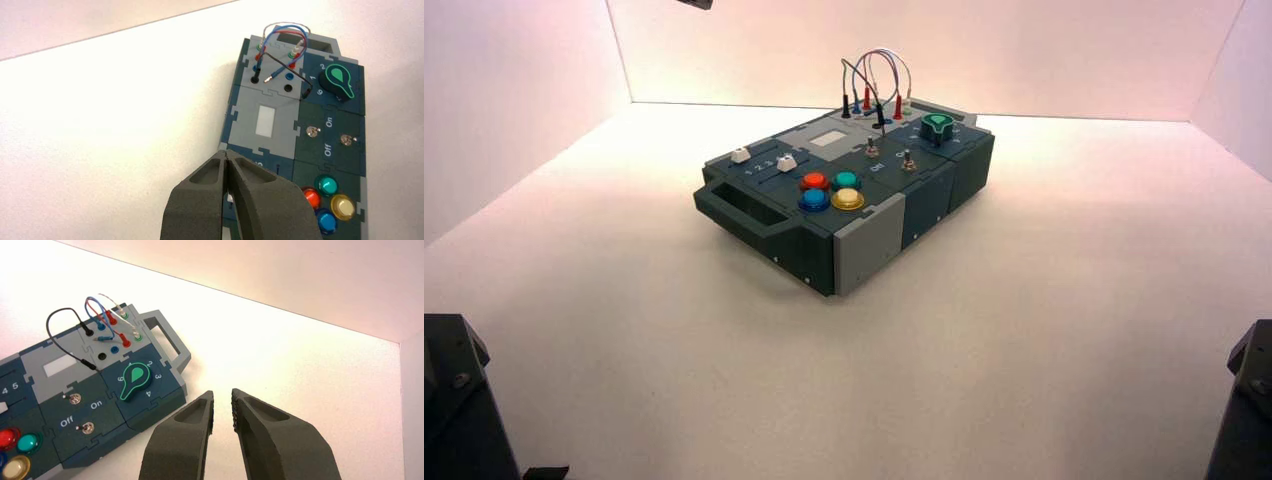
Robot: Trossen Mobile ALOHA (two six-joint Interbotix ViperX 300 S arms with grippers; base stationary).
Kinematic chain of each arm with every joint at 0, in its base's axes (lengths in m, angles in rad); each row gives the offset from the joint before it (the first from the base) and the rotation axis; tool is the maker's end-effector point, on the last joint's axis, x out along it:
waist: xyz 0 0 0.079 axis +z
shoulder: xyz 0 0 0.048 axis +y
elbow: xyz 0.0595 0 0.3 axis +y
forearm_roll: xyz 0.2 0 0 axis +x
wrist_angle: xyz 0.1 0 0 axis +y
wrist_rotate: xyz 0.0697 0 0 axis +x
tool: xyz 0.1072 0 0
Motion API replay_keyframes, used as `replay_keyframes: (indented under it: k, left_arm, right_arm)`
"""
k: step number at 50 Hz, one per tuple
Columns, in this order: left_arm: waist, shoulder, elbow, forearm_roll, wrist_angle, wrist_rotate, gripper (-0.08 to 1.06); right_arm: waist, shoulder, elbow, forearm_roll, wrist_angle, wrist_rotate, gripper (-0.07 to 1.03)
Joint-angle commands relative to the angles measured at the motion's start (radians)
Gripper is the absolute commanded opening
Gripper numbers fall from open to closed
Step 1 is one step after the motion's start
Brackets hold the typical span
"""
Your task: Pull the red wire.
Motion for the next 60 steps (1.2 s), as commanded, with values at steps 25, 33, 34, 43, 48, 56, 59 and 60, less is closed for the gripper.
replay_keyframes:
  k: [25, 33, 34, 43, 48, 56, 59, 60]
  left_arm:
    - [0.003, -0.106, 0.058, -0.003, -0.241, -0.023, -0.03]
    - [0.003, -0.106, 0.058, -0.003, -0.241, -0.028, -0.03]
    - [0.003, -0.106, 0.058, -0.003, -0.238, -0.028, -0.03]
    - [0.003, -0.1, 0.034, 0.0, -0.15, -0.003, -0.03]
    - [0.003, -0.083, 0.006, 0.0, -0.066, 0.015, -0.03]
    - [-0.002, -0.057, -0.025, 0.0, 0.018, 0.037, -0.03]
    - [-0.011, -0.043, -0.037, -0.002, 0.057, 0.067, -0.03]
    - [-0.014, -0.04, -0.04, -0.002, 0.067, 0.075, -0.03]
  right_arm:
    - [0.002, -0.017, -0.006, 0.009, -0.026, 0.018, 0.22]
    - [0.002, -0.018, 0.0, 0.011, -0.041, 0.041, 0.22]
    - [0.002, -0.017, 0.0, 0.011, -0.041, 0.041, 0.22]
    - [0.002, -0.014, -0.014, 0.018, -0.002, 0.048, 0.22]
    - [0.002, -0.012, -0.028, 0.02, 0.026, 0.048, 0.25]
    - [0.014, -0.005, -0.075, 0.031, 0.1, 0.032, 0.3]
    - [0.015, 0.009, -0.089, 0.031, 0.114, 0.026, 0.3]
    - [0.017, 0.015, -0.092, 0.031, 0.118, 0.023, 0.3]
